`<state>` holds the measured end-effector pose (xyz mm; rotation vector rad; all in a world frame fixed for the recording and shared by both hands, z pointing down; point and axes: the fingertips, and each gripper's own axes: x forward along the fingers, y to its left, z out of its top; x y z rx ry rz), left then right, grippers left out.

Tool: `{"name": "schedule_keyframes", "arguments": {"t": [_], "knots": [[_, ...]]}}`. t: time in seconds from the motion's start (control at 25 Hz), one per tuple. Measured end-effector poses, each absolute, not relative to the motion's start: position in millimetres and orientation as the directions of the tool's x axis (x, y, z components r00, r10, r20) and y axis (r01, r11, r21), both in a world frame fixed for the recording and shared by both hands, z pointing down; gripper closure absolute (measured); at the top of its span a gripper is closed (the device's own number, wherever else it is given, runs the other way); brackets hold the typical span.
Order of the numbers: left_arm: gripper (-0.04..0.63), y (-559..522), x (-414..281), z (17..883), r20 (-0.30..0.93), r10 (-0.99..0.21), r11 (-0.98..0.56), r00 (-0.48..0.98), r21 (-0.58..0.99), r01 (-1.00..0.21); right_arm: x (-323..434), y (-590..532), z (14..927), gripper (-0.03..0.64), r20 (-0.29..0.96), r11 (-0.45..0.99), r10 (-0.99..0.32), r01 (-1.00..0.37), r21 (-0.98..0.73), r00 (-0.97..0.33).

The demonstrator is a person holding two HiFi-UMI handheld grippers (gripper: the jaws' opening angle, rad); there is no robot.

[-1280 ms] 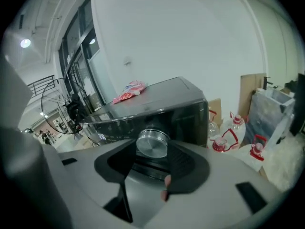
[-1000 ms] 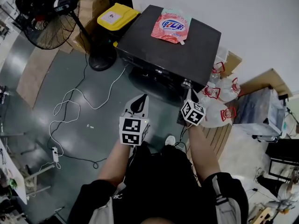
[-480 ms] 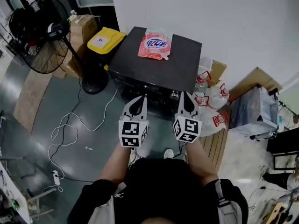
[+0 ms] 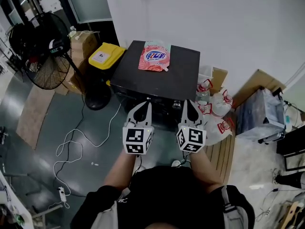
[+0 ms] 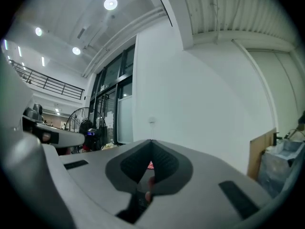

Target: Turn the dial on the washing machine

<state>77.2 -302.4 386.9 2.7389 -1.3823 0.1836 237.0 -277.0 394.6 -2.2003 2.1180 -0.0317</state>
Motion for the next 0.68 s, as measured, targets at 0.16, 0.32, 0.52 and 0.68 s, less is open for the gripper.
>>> {"name": "schedule_keyframes", "arguments": {"t": [0.16,0.32,0.52,0.68], "knots": [[0.583,-300,78,387,0.139,-0.793,-0.599,0.593,0.004,-0.801,235,-276,393,0.618,-0.047,-0.034,-0.998,-0.996,-0.077,0.038],[0.583,-299,76,386,0.142,-0.793,-0.598,0.592,0.003,-0.801,232,-275,394,0.617,-0.042,-0.030,-0.999,-0.997,-0.072,0.033],[0.583,-297,72,387,0.140,-0.794,-0.597,0.591,0.007,-0.803,228,-275,394,0.617,-0.041,-0.026,-0.999,-0.997,-0.071,0.029],[0.583,-298,71,389,0.141,-0.792,-0.599,0.594,0.006,-0.801,224,-276,397,0.617,-0.039,-0.009,-0.999,-0.996,-0.086,0.012]]}}
